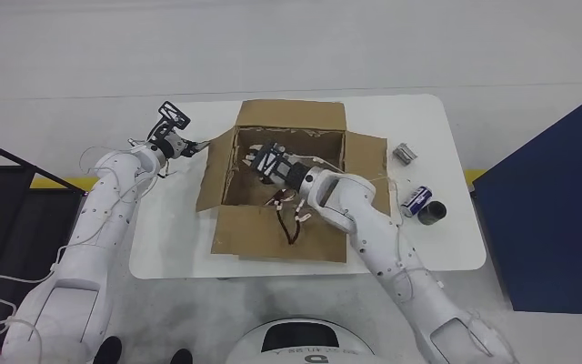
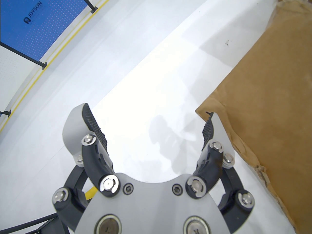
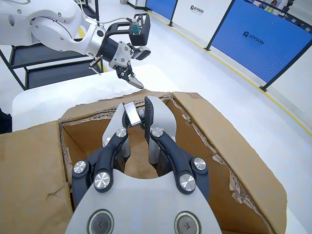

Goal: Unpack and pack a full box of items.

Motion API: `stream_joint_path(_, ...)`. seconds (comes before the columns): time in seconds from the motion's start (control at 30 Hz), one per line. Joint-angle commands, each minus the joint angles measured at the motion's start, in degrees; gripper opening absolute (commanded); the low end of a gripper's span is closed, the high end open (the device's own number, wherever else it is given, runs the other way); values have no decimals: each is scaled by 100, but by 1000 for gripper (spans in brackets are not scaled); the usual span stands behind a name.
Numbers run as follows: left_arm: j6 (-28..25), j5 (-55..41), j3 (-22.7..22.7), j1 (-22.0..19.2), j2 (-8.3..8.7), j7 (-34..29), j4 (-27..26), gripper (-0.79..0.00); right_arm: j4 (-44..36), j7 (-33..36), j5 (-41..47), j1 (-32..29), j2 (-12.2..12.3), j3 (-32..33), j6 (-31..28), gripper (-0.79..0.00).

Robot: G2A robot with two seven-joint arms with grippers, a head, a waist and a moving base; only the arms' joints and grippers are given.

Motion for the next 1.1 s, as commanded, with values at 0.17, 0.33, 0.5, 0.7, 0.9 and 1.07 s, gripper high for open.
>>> stream_joint_path(0.17, 0, 0, 0, 0, 0, 0, 0, 0, -325, -1095, 784, -887, 312, 1647, -611, -785)
stream_joint_path(0.33, 0, 0, 0, 0, 0, 0, 0, 0, -1125, -1451, 834, -1889, 475, 2559, -546, -785)
stream_joint_path(0.5, 0, 0, 0, 0, 0, 0, 0, 0, -1585, -1112, 828, -2524, 509, 3023, 439, -785)
stream_joint_path(0.7, 0, 0, 0, 0, 0, 0, 0, 0, -1281, 37, 918, -2289, 516, 2809, 583, -785)
stream_joint_path(0.9, 0, 0, 0, 0, 0, 0, 0, 0, -720, 777, 915, -1636, 497, 2311, 410, -785)
stream_joint_path(1.07, 0, 0, 0, 0, 0, 0, 0, 0, -391, 822, 989, -1249, 483, 1986, 106, -785)
